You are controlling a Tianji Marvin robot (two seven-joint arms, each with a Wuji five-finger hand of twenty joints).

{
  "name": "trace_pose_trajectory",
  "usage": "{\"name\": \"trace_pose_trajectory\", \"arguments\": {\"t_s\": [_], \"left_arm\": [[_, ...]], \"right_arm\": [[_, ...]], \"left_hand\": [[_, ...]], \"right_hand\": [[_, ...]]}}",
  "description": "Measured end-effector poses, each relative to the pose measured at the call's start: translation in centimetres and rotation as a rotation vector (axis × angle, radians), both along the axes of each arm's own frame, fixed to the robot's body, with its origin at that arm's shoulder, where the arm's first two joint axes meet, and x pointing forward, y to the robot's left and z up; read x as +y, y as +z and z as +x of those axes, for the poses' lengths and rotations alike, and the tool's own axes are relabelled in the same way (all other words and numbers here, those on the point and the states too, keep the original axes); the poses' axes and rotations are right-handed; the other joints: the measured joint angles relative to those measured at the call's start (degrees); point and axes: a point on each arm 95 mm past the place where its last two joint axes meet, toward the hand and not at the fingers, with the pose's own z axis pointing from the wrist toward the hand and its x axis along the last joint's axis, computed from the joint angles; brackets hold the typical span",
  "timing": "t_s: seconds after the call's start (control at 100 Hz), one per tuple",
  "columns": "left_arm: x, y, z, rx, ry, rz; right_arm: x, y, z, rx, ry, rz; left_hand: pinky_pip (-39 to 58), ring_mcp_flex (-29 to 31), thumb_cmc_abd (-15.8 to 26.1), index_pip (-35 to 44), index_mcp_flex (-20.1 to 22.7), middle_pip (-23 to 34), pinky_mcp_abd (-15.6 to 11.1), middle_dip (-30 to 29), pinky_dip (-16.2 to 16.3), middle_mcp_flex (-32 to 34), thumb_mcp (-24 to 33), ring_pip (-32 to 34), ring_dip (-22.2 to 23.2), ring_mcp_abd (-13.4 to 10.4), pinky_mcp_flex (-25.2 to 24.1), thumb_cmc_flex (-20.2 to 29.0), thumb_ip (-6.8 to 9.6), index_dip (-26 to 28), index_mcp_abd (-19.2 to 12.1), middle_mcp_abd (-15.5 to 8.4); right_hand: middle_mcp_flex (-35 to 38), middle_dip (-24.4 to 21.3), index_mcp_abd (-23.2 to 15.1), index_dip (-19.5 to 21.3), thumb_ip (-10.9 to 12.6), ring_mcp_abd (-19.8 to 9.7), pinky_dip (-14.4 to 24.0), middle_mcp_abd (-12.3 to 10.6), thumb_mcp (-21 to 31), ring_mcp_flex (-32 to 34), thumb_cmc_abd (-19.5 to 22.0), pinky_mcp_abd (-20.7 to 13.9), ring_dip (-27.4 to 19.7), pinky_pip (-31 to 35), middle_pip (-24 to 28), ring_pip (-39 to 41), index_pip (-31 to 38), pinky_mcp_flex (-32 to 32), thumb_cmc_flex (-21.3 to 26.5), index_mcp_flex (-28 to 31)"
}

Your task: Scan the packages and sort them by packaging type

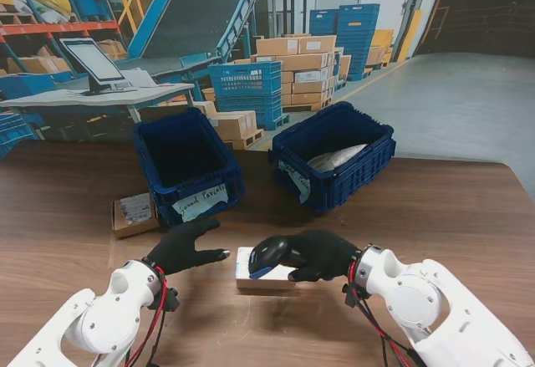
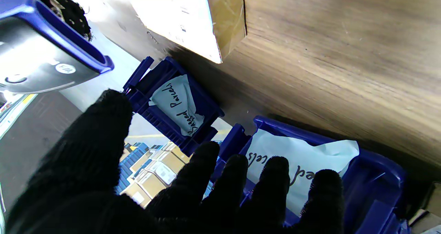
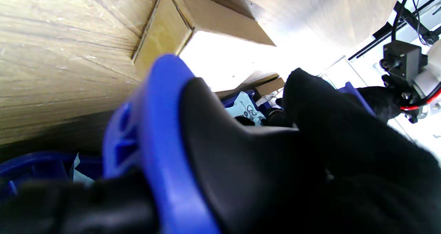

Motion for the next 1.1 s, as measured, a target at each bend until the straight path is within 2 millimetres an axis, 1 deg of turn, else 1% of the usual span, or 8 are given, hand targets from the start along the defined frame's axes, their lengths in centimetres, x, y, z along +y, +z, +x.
{"name": "trace_pose_trajectory", "arguments": {"t_s": [0.41,0.7,1.1], "left_arm": [[0.2,-0.2,0.0,0.004,0.002,-0.007],[0.3,-0.2,0.0,0.005,0.004,-0.01],[0.4,-0.3,0.0,0.009,0.001,-0.013]], "right_arm": [[0.9,-1.3,0.7,-0.027,0.027,-0.063],[1.4,-2.3,1.5,-0.017,0.029,-0.058],[1.9,-2.9,2.7,-0.016,0.013,-0.071]], "left_hand": [[0.04,0.0,0.0,0.01,0.0,0.0,0.0,0.0,0.0,0.0,0.0,0.0,0.0,0.0,0.0,0.0,0.0,0.59,0.0,0.01],[0.06,0.0,0.0,0.01,0.01,0.0,0.0,0.0,-0.11,0.0,0.0,0.0,0.0,0.0,0.0,0.0,0.0,0.62,0.0,0.04],[0.07,0.0,0.0,0.01,0.01,0.0,0.0,0.0,-0.21,0.0,0.0,0.0,0.0,0.0,-0.05,0.0,0.0,0.63,0.0,0.07]], "right_hand": [[0.0,0.0,0.0,0.0,0.0,0.0,0.0,0.0,0.0,0.0,0.0,-0.3,0.0,0.0,0.0,0.0,0.0,0.0,0.0,0.0],[0.0,0.0,0.0,0.0,0.0,0.0,-0.01,0.0,0.0,0.0,0.0,-0.32,0.0,0.0,0.0,0.0,-0.01,0.01,0.0,0.0],[0.0,0.0,0.0,0.0,0.0,0.0,-0.02,0.0,0.0,0.0,0.0,-0.32,0.0,0.0,0.0,0.0,-0.01,0.01,0.0,0.0]]}}
